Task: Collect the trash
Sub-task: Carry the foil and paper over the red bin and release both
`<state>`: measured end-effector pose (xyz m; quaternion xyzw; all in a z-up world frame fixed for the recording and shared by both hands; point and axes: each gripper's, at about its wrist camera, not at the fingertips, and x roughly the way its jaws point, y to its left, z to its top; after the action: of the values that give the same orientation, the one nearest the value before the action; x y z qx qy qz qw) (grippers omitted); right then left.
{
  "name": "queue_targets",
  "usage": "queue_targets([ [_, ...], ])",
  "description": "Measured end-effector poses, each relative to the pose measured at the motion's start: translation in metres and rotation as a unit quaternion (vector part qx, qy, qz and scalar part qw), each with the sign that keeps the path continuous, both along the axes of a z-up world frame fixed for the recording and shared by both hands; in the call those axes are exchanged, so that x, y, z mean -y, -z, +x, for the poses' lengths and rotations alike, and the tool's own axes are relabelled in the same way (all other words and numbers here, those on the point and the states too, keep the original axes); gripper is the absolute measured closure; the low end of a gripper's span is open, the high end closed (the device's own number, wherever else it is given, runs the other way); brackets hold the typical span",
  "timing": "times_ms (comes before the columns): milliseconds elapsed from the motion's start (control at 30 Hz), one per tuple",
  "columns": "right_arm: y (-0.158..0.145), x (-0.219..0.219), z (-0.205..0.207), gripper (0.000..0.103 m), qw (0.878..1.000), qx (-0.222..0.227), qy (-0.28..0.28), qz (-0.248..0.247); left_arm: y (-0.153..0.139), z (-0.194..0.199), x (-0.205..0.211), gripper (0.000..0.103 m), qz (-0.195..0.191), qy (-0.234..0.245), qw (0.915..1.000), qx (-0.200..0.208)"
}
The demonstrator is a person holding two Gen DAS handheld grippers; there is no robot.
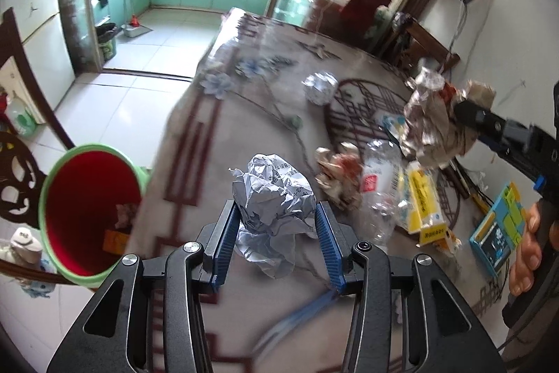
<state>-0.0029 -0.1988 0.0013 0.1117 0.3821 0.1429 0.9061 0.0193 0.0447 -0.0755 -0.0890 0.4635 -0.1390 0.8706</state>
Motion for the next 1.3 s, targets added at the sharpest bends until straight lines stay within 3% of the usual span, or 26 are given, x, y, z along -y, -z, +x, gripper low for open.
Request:
queue_targets([
  [367,0.005,-0.089,0.005,0.07,0.999,-0.01,-0.045,-0.004,0.013,0.003,-0.097,0.06,0.013,-0.086,0.9962,-0.007],
  [600,0.039,-0.175,0.019,0.07,0.993,-0.053,-0.103,0.006,0.042,0.014,-0.169,0.06,0.018,-0.142,0.9887,-0.045],
  [833,0.082,-0.25,0.056,0.069,0.986,-0.104,-0.129,0.021,0.058,0.027,-0.211,0.06,0.02,-0.145,0.9872,-0.063],
  [1067,0.098,-0.288,0.074,0.059,0.986,-0.113,-0.12,0.022,0.065,0.038,-0.243,0.044,0.011,-0.15,0.9863,-0.068],
  [1300,0.094,-0.291,0.075,0.051,0.987,-0.112,-0.113,0.016,0.063,0.046,-0.252,0.031,0.015,-0.148,0.9871,-0.06],
])
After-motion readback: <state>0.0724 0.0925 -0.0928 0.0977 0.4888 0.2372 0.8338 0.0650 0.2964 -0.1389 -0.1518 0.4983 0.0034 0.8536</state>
